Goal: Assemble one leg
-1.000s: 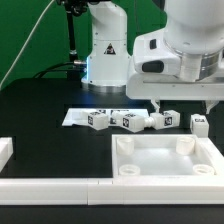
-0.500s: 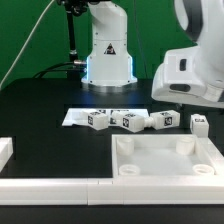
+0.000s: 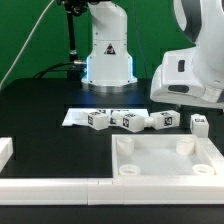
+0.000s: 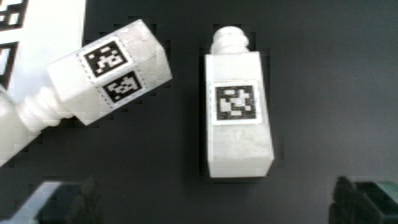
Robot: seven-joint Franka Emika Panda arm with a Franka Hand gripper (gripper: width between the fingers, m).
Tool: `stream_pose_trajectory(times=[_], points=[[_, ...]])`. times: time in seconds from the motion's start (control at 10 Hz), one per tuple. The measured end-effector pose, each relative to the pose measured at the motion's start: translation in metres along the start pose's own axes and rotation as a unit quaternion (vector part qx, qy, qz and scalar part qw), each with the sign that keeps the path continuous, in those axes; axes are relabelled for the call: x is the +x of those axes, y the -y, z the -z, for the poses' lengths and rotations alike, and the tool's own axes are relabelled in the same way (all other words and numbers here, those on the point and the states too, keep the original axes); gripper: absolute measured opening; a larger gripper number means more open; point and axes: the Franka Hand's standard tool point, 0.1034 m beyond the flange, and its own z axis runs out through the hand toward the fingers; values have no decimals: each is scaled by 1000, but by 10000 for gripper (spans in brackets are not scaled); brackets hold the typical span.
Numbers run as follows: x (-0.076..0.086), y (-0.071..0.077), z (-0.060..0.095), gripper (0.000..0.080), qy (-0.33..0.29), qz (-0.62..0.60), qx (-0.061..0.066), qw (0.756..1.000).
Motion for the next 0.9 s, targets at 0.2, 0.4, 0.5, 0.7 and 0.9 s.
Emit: stream_pose_trajectory(times=[0.2, 0.4, 0.5, 0.7, 0.9], points=[[-1, 0, -12, 649, 0, 9, 0, 1000], [0, 0, -11, 649, -1, 9, 1, 1000], [0, 0, -11, 649, -1, 8, 1, 1000], [-10, -6, -30, 649, 70, 16, -4, 997], [8, 0, -33, 649, 109, 26, 8, 994]])
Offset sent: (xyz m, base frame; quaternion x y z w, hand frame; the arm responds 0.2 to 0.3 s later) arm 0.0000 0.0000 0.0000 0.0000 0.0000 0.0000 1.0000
